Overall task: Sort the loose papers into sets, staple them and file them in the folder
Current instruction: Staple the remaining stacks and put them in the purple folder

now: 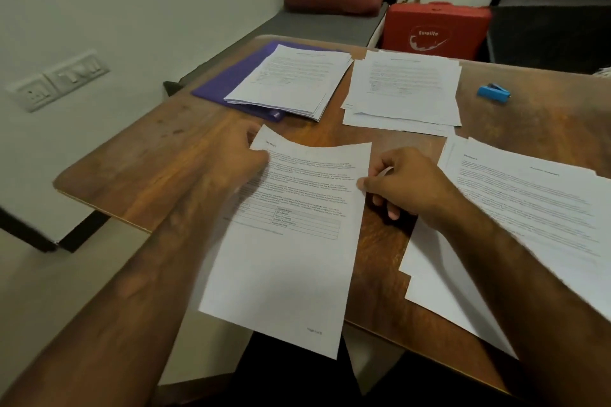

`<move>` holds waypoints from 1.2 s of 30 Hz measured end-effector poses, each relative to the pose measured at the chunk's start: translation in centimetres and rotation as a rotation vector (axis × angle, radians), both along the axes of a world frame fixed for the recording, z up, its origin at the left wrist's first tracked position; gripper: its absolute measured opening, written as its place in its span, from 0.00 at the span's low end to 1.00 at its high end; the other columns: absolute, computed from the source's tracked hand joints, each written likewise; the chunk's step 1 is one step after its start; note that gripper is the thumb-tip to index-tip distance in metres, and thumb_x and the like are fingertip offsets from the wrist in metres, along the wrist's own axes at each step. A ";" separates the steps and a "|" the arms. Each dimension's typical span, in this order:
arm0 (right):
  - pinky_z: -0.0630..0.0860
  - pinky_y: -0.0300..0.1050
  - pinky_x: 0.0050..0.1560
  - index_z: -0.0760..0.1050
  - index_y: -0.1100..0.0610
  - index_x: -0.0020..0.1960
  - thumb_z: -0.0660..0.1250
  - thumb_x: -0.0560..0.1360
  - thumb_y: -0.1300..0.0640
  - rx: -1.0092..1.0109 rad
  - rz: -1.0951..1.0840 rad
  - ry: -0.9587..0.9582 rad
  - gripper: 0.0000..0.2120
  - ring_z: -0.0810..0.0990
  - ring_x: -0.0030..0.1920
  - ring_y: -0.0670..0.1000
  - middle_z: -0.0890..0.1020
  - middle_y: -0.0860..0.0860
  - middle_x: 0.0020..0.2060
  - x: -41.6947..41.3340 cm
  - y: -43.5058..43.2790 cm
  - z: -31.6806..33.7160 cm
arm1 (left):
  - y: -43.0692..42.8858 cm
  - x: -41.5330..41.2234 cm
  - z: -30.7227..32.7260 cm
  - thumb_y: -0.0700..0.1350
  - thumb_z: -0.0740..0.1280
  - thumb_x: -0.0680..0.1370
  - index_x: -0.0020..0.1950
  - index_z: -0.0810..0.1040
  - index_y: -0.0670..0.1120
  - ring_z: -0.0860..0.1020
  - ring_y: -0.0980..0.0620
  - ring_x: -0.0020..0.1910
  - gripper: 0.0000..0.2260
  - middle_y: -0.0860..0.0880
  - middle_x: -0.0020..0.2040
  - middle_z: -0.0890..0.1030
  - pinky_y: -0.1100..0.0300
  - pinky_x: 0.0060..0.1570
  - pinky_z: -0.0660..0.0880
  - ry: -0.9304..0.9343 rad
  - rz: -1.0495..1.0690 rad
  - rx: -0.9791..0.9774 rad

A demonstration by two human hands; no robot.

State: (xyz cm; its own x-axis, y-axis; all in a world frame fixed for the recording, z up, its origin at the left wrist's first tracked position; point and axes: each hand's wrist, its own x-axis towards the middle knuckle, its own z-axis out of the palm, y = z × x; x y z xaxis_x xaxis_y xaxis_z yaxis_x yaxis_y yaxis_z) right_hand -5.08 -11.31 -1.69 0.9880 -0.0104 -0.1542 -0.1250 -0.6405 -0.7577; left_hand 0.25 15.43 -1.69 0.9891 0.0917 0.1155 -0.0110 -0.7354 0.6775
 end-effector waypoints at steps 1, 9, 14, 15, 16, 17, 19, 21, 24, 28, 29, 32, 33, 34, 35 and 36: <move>0.74 0.37 0.28 0.82 0.55 0.43 0.74 0.79 0.53 -0.027 -0.010 -0.016 0.08 0.79 0.22 0.46 0.86 0.49 0.32 -0.1 -0.1 0.0 | -0.4 -0.2 0.4 0.43 0.70 0.73 0.52 0.81 0.47 0.83 0.48 0.48 0.08 0.50 0.49 0.84 0.49 0.48 0.82 -0.012 0.002 0.130; 0.78 0.41 0.36 0.81 0.51 0.45 0.70 0.80 0.53 -0.097 -0.090 -0.074 0.05 0.84 0.31 0.47 0.85 0.49 0.35 -1.2 -2.7 0.3 | -8.5 -2.4 1.0 0.47 0.73 0.76 0.51 0.82 0.51 0.77 0.48 0.58 0.05 0.50 0.55 0.80 0.47 0.61 0.77 -0.145 -0.156 0.197; 0.81 0.45 0.44 0.83 0.48 0.45 0.71 0.77 0.51 -0.155 -0.184 -0.156 0.03 0.84 0.41 0.49 0.85 0.46 0.37 -2.1 -6.6 -0.6 | -16.8 -3.0 0.9 0.44 0.71 0.76 0.51 0.85 0.50 0.78 0.53 0.54 0.05 0.52 0.52 0.82 0.51 0.59 0.78 -0.149 -0.412 0.072; 0.80 0.45 0.45 0.83 0.48 0.45 0.71 0.76 0.51 -0.168 -0.211 -0.160 0.03 0.83 0.41 0.48 0.85 0.45 0.38 -2.3 -7.7 -0.9 | -18.5 -3.1 0.8 0.44 0.72 0.76 0.51 0.84 0.51 0.78 0.53 0.54 0.05 0.53 0.53 0.81 0.51 0.60 0.78 -0.133 -0.435 0.077; 0.80 0.45 0.46 0.84 0.47 0.45 0.70 0.76 0.50 -0.178 -0.239 -0.161 0.04 0.83 0.41 0.48 0.85 0.44 0.39 -2.5 -8.8 -1.0 | -20.0 -3.1 0.6 0.46 0.72 0.77 0.52 0.83 0.52 0.78 0.53 0.54 0.04 0.54 0.54 0.80 0.51 0.61 0.78 -0.116 -0.453 0.086; 0.80 0.46 0.47 0.84 0.47 0.45 0.70 0.76 0.51 -0.190 -0.270 -0.162 0.04 0.83 0.42 0.47 0.85 0.43 0.41 -2.8 -10.4 -1.1 | -21.8 -3.1 0.4 0.47 0.72 0.78 0.53 0.82 0.53 0.77 0.53 0.55 0.05 0.54 0.55 0.80 0.52 0.62 0.78 -0.097 -0.472 0.096; 0.78 0.45 0.47 0.84 0.47 0.45 0.70 0.77 0.51 -0.217 -0.316 -0.168 0.04 0.82 0.44 0.48 0.85 0.43 0.43 -3.1 -12.2 -1.4 | -23.5 -3.0 0.0 0.51 0.72 0.78 0.57 0.82 0.55 0.77 0.52 0.57 0.08 0.54 0.60 0.79 0.51 0.64 0.78 -0.078 -0.470 0.136; 0.76 0.44 0.46 0.84 0.47 0.46 0.69 0.77 0.51 -0.260 -0.413 -0.177 0.04 0.82 0.44 0.49 0.85 0.44 0.44 -3.4 -14.8 -1.5 | -25.5 -2.7 -0.4 0.55 0.71 0.79 0.61 0.80 0.57 0.76 0.51 0.62 0.12 0.54 0.67 0.76 0.50 0.67 0.76 -0.086 -0.483 0.211; 0.71 0.43 0.40 0.83 0.48 0.48 0.67 0.76 0.51 -0.327 -0.565 -0.169 0.07 0.82 0.44 0.51 0.85 0.46 0.43 -3.5 -18.5 -1.8 | -27.3 -1.8 -1.0 0.56 0.67 0.82 0.69 0.77 0.53 0.71 0.50 0.69 0.17 0.51 0.70 0.72 0.53 0.69 0.71 -0.106 -0.521 0.251; 0.64 0.38 0.33 0.82 0.48 0.49 0.65 0.76 0.51 -0.355 -0.652 -0.165 0.07 0.81 0.42 0.51 0.85 0.46 0.43 -3.9 -21.3 -2.6 | -28.8 -0.7 -2.6 0.58 0.63 0.82 0.75 0.72 0.50 0.68 0.48 0.69 0.23 0.48 0.70 0.69 0.50 0.70 0.70 -0.124 -0.528 0.338; 0.64 0.37 0.33 0.82 0.48 0.50 0.66 0.76 0.51 -0.353 -0.659 -0.159 0.07 0.81 0.43 0.50 0.85 0.45 0.44 -4.0 -21.5 -2.9 | -28.9 -0.6 -3.1 0.60 0.61 0.82 0.75 0.70 0.49 0.67 0.48 0.69 0.24 0.48 0.71 0.68 0.49 0.69 0.67 -0.128 -0.534 0.388; 0.64 0.37 0.34 0.82 0.46 0.50 0.68 0.78 0.50 -0.338 -0.668 -0.163 0.05 0.81 0.43 0.49 0.84 0.44 0.44 -4.1 -22.0 -3.4 | -29.2 -0.3 -4.1 0.61 0.58 0.81 0.74 0.69 0.49 0.65 0.47 0.69 0.25 0.48 0.71 0.66 0.47 0.68 0.64 -0.146 -0.540 0.454; 0.65 0.38 0.34 0.82 0.46 0.49 0.68 0.77 0.50 -0.333 -0.668 -0.170 0.04 0.81 0.42 0.48 0.84 0.44 0.43 -4.0 -22.1 -3.5 | -29.2 -0.3 -4.2 0.61 0.58 0.80 0.73 0.69 0.49 0.65 0.47 0.69 0.25 0.48 0.71 0.66 0.47 0.68 0.64 -0.146 -0.534 0.452; 0.66 0.39 0.34 0.82 0.45 0.48 0.68 0.77 0.50 -0.327 -0.672 -0.178 0.04 0.81 0.42 0.47 0.84 0.43 0.43 -4.0 -22.1 -3.6 | -29.1 -0.3 -4.2 0.61 0.58 0.80 0.73 0.69 0.50 0.64 0.48 0.69 0.25 0.48 0.71 0.66 0.46 0.69 0.64 -0.147 -0.530 0.453; 0.67 0.39 0.35 0.82 0.45 0.47 0.68 0.77 0.50 -0.324 -0.675 -0.179 0.03 0.81 0.42 0.47 0.84 0.42 0.42 -4.0 -22.2 -3.7 | -29.1 -0.2 -4.3 0.61 0.58 0.80 0.73 0.70 0.50 0.64 0.48 0.70 0.25 0.48 0.72 0.66 0.46 0.69 0.63 -0.143 -0.530 0.450; 0.67 0.39 0.35 0.82 0.45 0.47 0.69 0.77 0.50 -0.324 -0.672 -0.177 0.03 0.80 0.42 0.46 0.84 0.42 0.43 -4.0 -22.3 -3.7 | -29.1 -0.2 -4.3 0.61 0.58 0.80 0.74 0.70 0.50 0.63 0.48 0.70 0.25 0.49 0.72 0.66 0.45 0.70 0.63 -0.143 -0.533 0.441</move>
